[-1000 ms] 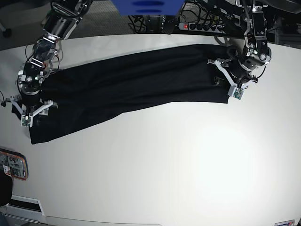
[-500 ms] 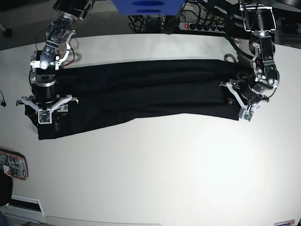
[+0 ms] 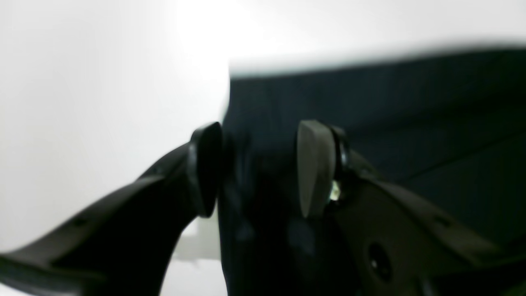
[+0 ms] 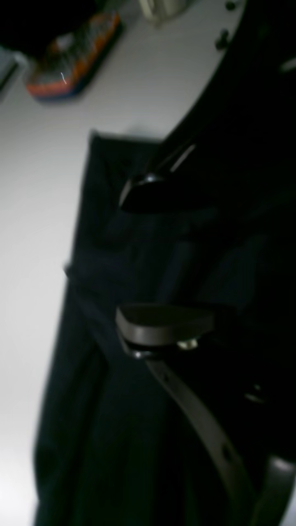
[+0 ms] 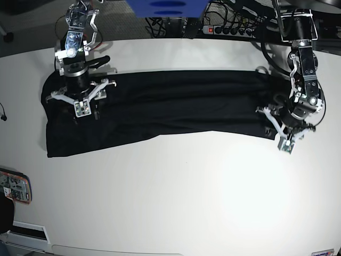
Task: Fold the T-shirt properly
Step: 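Move the left gripper to the strip's end and grasp it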
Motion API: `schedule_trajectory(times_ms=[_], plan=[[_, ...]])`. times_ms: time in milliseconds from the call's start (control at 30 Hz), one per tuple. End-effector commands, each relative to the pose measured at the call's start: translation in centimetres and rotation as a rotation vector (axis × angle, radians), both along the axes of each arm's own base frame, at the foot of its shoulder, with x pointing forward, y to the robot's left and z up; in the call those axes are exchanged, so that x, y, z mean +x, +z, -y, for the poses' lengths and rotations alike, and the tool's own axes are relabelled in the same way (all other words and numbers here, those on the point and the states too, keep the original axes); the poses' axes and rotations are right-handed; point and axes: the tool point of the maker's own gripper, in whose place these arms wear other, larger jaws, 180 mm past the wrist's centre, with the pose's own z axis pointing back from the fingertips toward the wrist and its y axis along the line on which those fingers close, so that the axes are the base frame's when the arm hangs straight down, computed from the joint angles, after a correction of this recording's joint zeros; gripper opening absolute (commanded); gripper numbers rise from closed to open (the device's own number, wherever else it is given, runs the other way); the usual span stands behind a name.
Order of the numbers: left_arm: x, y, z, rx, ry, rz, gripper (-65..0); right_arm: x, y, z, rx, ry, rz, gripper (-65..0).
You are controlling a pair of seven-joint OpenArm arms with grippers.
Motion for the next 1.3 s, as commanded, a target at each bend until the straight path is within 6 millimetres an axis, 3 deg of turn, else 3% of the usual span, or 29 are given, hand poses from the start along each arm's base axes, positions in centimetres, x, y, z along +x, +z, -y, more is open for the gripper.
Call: schedule_trajectory(times_ms=[0, 167, 333, 467, 600, 767, 900, 1067, 1267], plan=[[0.8, 2.1, -0.2, 0.021, -0.008, 0.047, -35.6, 0.7, 1.5, -0.2, 0.002, 0.008, 0.060, -31.4], [-0.1, 7.3, -1.4, 0.008, 0.067, 0.093, -35.5, 0.0, 0.7, -1.9, 0.022, 0.049, 0.032, -31.4], [-1.7, 9.8, -4.1, -0.135, 0.107, 0.078, -35.1, -1.4, -0.4, -4.6, 0.057, 0.112, -0.010, -31.4], [-2.7, 8.9, -6.8, -0.307, 0.131, -0.020, -35.1, -2.0, -0.7, -7.7, 0.096, 0.187, -0.027, -31.4], [-3.6, 6.6, -10.1, -0.424, 0.208, -0.119, -35.5, -2.7, -0.7, -11.0, 0.138, 0.263, -0.035, -31.6], [-4.3, 5.3, -11.2, -0.408, 0.247, -0.163, -35.5, -3.4, -0.5, -14.2, 0.177, 0.339, -0.041, -31.6], [-3.6, 2.6, -10.2, -0.436, 0.233, -0.251, -35.2, -3.7, -0.4, -15.5, 0.192, 0.369, -0.042, -31.6], [-4.4, -2.2, -8.2, -0.469, 0.133, -0.406, -35.2, -3.8, -0.7, -15.1, 0.182, 0.360, -0.063, -31.6], [-4.5, -3.4, -6.4, -0.456, 0.073, -0.438, -35.2, -4.3, -1.1, -14.9, 0.183, 0.352, -0.078, -31.6]])
